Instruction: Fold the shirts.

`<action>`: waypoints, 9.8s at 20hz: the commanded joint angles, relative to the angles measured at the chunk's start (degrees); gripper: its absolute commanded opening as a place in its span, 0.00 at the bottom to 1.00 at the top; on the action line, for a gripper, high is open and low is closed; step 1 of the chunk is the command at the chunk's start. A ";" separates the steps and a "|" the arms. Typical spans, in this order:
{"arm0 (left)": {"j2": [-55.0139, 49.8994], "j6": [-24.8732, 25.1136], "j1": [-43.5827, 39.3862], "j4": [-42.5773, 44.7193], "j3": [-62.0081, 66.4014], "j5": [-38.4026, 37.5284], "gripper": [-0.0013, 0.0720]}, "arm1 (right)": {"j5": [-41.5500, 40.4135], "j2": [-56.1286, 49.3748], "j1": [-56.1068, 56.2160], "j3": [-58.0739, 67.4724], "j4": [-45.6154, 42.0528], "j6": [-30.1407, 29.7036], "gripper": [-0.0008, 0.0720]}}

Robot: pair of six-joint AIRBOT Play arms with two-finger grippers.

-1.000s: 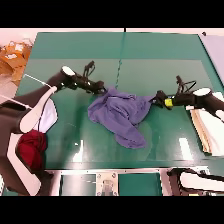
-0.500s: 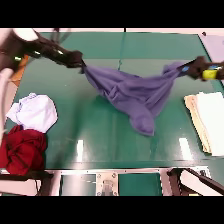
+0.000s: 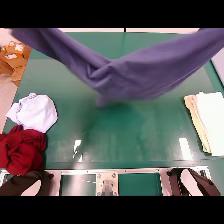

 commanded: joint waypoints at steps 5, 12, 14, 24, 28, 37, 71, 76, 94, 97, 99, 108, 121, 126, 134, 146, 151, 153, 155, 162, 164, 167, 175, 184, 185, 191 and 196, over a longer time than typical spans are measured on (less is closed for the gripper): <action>1.16 -1.18 0.02 9.18 -2.49 2.03 0.04 | -3.87 -2.27 -0.02 4.70 -5.53 3.04 0.03; -13.07 -1.46 0.00 -4.33 -22.86 4.00 0.04 | -14.34 -25.59 13.25 -11.47 -5.77 -3.39 0.03; -17.22 -1.55 0.00 -8.70 -28.98 3.45 0.04 | -16.00 -35.06 16.22 -11.52 -5.77 -3.37 0.03; -22.34 -1.18 0.02 -11.19 -45.22 2.58 0.73 | -2.99 -46.90 10.14 -8.76 -6.19 -1.20 0.49; -22.34 -1.18 0.02 -5.33 -38.36 -3.65 0.93 | 5.64 -38.95 2.91 -14.47 -16.76 3.72 0.37; -22.47 -1.05 14.93 -9.11 -30.29 -8.85 0.83 | 0.90 -6.40 10.78 -63.80 -19.37 11.06 0.53; -22.47 7.37 -0.92 -28.55 -63.23 6.67 0.83 | -6.88 -12.70 0.22 -61.16 -22.43 5.40 0.04; -23.52 12.15 -1.22 -36.26 -63.63 8.87 0.71 | -6.73 -12.70 0.22 -61.16 -19.85 3.91 0.03; -0.37 -3.34 -1.05 0.02 -17.31 5.03 0.04 | 2.89 -0.42 -1.11 -24.76 -16.52 12.81 0.03; 4.94 -3.34 -1.05 0.70 -2.14 5.90 0.04 | -1.79 6.49 -1.11 -12.70 -16.04 16.17 0.03; 6.91 -3.34 -1.05 1.22 7.67 5.95 0.04 | -6.16 10.47 -1.11 -4.48 -17.79 16.48 0.03; 10.84 -3.74 -1.07 9.97 19.34 -0.31 0.04 | -5.92 12.55 -1.09 12.66 -26.21 19.65 0.04; -19.80 -4.17 -1.05 8.92 -14.97 5.75 0.04 | -23.26 -9.42 9.38 -33.94 -9.55 1.88 0.03; -40.33 -6.12 -1.03 8.50 -13.84 10.97 0.04 | -29.27 -34.88 13.49 -27.67 -9.49 1.33 0.04; -49.16 -2.86 7.45 -13.11 -1.75 13.73 0.04 | -26.58 -58.31 15.63 -1.95 -8.87 1.42 0.04; -53.92 -1.14 11.89 -14.14 6.08 9.16 0.04 | -19.67 -62.10 14.99 11.34 -11.21 3.06 0.03; -53.92 -1.22 12.63 -7.06 5.92 -5.88 0.04 | 0.50 -61.70 11.76 11.28 -24.22 3.08 0.03; -53.94 -1.55 12.63 -5.46 5.07 -9.60 0.04 | 3.89 -60.96 11.78 10.10 -30.47 3.10 0.03; -54.01 -1.57 12.46 -5.42 2.19 -11.04 0.04 | 4.13 -60.59 11.76 8.63 -32.85 3.13 0.03; -54.55 -1.55 12.33 -5.38 -4.17 -9.51 0.04 | 2.45 -60.65 11.76 1.88 -38.73 4.26 0.03; -54.82 -1.57 12.33 -5.64 -4.83 -10.21 0.04 | 1.86 -60.92 11.78 1.49 -38.77 4.42 0.03; -54.86 -1.55 12.35 -5.79 -4.94 -11.56 0.04 | 1.62 -60.92 11.87 1.51 -38.56 4.42 0.03; -54.84 -5.01 11.56 -7.80 -4.46 -14.08 0.62 | 2.86 -60.65 11.82 2.64 -37.73 6.14 0.44; -50.34 -9.09 11.30 -7.48 -2.38 -31.71 0.04 | 17.84 -48.98 9.25 0.55 -39.60 11.08 0.03; -47.65 -9.05 11.02 -6.34 -4.94 -31.34 0.04 | 17.79 -45.53 8.57 -4.35 -39.65 11.10 0.03; -15.54 -10.34 10.40 -2.56 -42.21 -15.34 0.04 | 15.37 -19.26 0.94 -37.29 -41.97 17.68 0.03; 3.19 -16.24 2.82 -3.50 -69.11 1.36 0.31 | 8.87 -4.61 -0.26 -59.67 -40.76 18.60 0.17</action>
